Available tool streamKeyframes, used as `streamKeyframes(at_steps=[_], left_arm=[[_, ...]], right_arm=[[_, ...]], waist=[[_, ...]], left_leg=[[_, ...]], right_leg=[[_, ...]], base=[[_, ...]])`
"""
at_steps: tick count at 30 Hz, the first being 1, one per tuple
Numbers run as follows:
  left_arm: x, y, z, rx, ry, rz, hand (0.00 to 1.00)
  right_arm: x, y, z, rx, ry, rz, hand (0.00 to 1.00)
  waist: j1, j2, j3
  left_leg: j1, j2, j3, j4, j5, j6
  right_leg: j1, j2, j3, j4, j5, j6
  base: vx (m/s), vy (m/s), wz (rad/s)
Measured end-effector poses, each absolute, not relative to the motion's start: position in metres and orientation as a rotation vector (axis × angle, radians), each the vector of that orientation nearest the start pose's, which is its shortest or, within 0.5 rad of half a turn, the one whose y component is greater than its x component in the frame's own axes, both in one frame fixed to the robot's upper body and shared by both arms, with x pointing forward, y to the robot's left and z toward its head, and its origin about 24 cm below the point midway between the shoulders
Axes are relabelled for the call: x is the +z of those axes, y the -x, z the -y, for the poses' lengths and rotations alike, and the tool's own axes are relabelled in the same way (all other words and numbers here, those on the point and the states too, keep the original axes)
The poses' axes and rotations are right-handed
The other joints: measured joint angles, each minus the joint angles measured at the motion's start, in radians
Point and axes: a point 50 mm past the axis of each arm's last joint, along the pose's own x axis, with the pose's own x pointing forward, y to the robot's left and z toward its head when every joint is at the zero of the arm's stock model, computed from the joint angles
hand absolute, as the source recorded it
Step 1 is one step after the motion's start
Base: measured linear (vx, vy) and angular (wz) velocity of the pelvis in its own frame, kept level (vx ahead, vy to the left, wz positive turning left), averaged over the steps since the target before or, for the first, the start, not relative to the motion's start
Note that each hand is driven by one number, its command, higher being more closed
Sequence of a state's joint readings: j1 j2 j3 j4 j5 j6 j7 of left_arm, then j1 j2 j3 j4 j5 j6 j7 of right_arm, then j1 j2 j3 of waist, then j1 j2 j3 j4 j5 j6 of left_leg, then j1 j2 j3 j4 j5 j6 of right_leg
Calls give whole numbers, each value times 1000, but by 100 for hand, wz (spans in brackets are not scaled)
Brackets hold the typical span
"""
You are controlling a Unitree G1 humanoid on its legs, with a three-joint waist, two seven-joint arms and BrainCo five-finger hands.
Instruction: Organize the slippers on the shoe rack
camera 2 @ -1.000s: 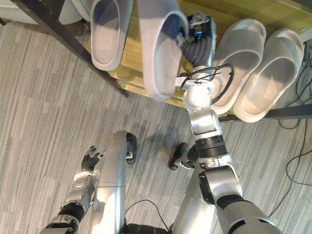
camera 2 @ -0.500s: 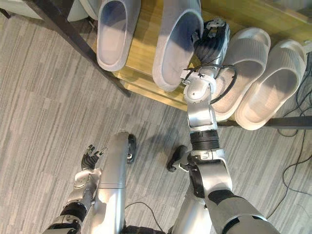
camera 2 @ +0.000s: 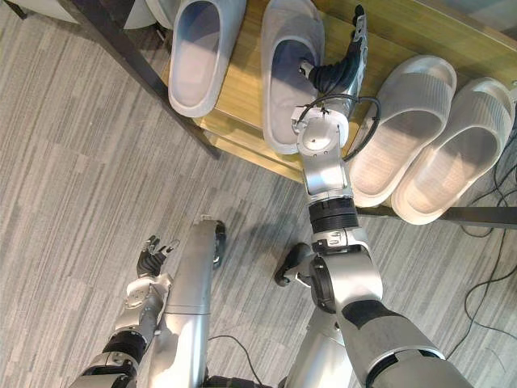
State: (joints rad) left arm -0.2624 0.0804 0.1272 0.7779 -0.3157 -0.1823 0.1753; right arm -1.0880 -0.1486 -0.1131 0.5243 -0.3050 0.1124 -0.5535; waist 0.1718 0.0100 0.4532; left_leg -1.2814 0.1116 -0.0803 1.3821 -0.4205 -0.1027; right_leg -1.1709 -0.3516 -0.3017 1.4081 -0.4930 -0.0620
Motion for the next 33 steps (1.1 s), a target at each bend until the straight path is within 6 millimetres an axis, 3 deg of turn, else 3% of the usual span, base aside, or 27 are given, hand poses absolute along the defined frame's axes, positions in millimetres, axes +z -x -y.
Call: streamKeyframes(at_steps=[4, 7, 14, 25, 33], left_arm=[[-47, -271, -197, 361, 228, -341, 0], [-47, -271, -197, 363, 229, -342, 0], [-49, -269, -197, 384, 231, -350, 0], [-52, -267, -198, 397, 233, -372, 0], [-52, -266, -199, 429, 254, -374, 0]], right_arm=[[282, -382, 148, -566, 244, 570, 0], [285, -368, 142, -559, 190, 646, 0], [242, -354, 134, -534, 155, 585, 0], [186, -342, 102, -384, -3, 444, 0], [182, -344, 99, -271, -215, 422, 0]], waist=[[0, 0, 0], [-1, 0, -4], [-2, -10, -38], [-7, -16, -55], [-8, -18, -56]], left_leg=[[0, 0, 0, -1, 0, -1], [1, 0, 0, -1, 0, -1], [27, 0, 4, -21, 1, -1], [63, 0, 10, -47, 2, 1], [65, 0, 11, -53, 2, 0]], right_leg=[[0, 0, 0, 0, 0, 0], [0, 0, 0, 0, -2, 3], [22, 4, 1, -17, -6, 10], [58, 7, 0, -47, -5, 12], [60, 8, -2, -53, -4, 14]], base=[[8, 3, 0], [0, 0, 0], [0, 0, 0], [3, 2, 0], [25, 13, 1]])
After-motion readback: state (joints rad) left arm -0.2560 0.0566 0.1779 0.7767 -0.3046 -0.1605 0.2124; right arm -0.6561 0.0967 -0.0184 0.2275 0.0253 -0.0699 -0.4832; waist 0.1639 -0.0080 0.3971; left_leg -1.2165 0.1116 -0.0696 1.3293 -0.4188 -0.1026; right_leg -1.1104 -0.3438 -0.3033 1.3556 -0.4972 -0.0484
